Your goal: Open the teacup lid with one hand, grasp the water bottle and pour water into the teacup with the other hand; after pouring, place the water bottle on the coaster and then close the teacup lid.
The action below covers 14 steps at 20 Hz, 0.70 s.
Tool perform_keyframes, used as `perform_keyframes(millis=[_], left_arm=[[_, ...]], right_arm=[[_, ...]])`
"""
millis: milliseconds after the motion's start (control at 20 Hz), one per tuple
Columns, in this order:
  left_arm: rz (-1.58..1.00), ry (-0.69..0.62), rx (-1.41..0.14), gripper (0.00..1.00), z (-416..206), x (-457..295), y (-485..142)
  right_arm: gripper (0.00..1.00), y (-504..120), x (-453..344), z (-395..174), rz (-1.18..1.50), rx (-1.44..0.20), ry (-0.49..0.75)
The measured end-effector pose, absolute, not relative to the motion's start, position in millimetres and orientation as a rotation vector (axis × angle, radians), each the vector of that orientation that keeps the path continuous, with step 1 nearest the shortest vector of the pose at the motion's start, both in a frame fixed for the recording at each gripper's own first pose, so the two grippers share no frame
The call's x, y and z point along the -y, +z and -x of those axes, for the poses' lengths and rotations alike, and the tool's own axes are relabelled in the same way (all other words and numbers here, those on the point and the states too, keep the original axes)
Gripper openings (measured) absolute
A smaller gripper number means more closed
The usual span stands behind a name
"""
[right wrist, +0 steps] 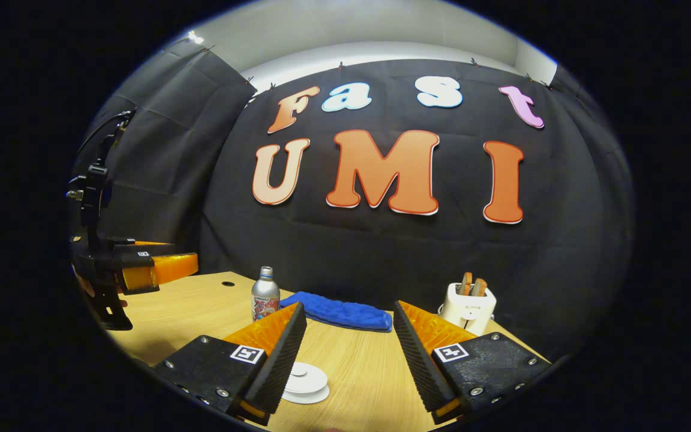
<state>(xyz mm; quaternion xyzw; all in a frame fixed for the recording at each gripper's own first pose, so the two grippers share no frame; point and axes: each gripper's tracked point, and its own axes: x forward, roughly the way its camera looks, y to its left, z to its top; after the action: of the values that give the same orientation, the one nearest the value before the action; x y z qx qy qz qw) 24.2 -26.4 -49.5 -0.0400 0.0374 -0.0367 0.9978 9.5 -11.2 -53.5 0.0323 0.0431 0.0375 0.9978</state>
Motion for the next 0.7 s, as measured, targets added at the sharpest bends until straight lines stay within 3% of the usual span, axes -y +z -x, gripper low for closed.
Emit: perform_keyframes(millis=[50, 200, 250, 400, 700], left_arm=[[0.082, -0.069, -0.073, 0.93, -19.8, 25.2, -47.6], [0.088, -0.045, -0.064, 1.0, -10.1, 21.7, -43.9], [0.082, -0.031, -0.064, 0.93, -7.2, 18.3, -43.5], [0.067, 0.003, -0.054, 1.0, -3.6, 12.9, -43.0], [0.059, 0.021, -0.057, 0.97, -8.1, 11.1, -43.4]], right_arm=[[0.88, -50.5, 17.3, -5.5, -0.059, -0.081, 0.066], [0.9, -46.5, 30.2, 1.4, -0.053, -0.072, 0.043], [0.9, -45.3, 32.5, 2.2, -0.05, -0.07, 0.035], [0.93, -48.3, 35.3, 1.6, -0.047, -0.077, 0.027], [0.93, -48.9, 43.9, 5.3, -0.05, -0.081, 0.025]])
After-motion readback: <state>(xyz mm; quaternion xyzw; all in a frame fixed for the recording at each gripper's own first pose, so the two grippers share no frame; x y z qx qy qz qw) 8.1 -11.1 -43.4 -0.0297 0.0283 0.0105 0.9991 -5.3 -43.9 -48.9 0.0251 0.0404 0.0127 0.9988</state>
